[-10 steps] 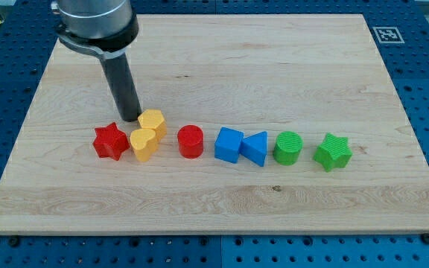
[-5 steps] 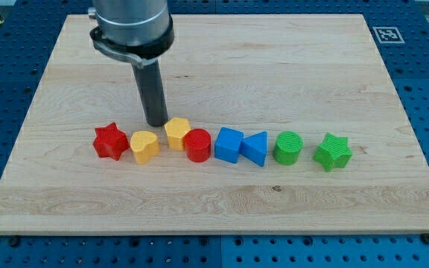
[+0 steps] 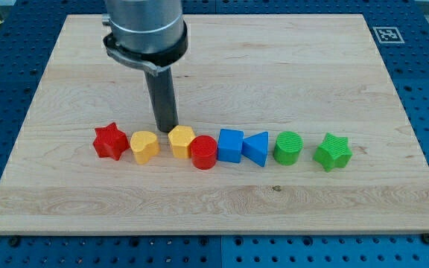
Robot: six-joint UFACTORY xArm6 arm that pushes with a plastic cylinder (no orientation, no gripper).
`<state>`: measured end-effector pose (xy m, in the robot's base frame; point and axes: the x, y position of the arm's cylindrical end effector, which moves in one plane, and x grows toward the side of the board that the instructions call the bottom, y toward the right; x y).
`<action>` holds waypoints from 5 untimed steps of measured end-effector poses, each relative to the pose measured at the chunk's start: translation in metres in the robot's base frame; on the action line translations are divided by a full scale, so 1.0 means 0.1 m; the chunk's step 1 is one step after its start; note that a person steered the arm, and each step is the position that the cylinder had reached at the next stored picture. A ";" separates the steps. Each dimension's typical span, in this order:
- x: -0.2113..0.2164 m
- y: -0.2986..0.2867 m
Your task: Push the yellow hexagon to the right side of the yellow heart
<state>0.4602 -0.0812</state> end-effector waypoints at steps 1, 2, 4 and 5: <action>-0.09 0.00; 0.02 0.22; 0.15 0.28; 0.15 0.28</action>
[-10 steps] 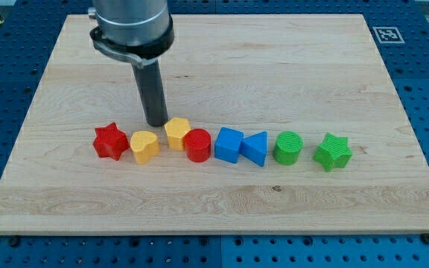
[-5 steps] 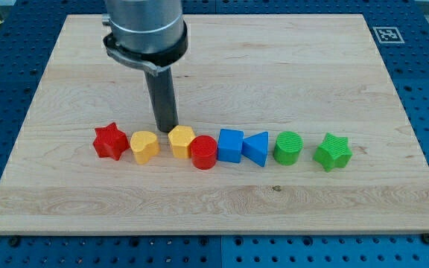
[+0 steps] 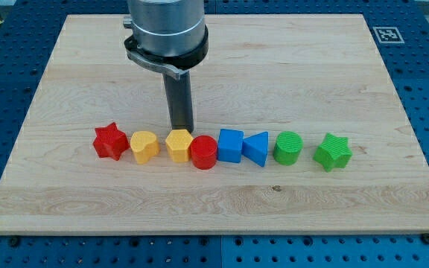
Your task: Push the yellow hexagon to the right side of the yellow heart
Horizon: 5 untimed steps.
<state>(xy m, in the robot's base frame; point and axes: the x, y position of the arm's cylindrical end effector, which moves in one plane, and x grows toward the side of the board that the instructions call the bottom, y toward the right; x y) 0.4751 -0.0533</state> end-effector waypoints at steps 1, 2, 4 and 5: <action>0.01 0.00; 0.01 0.00; 0.05 0.00; -0.04 0.02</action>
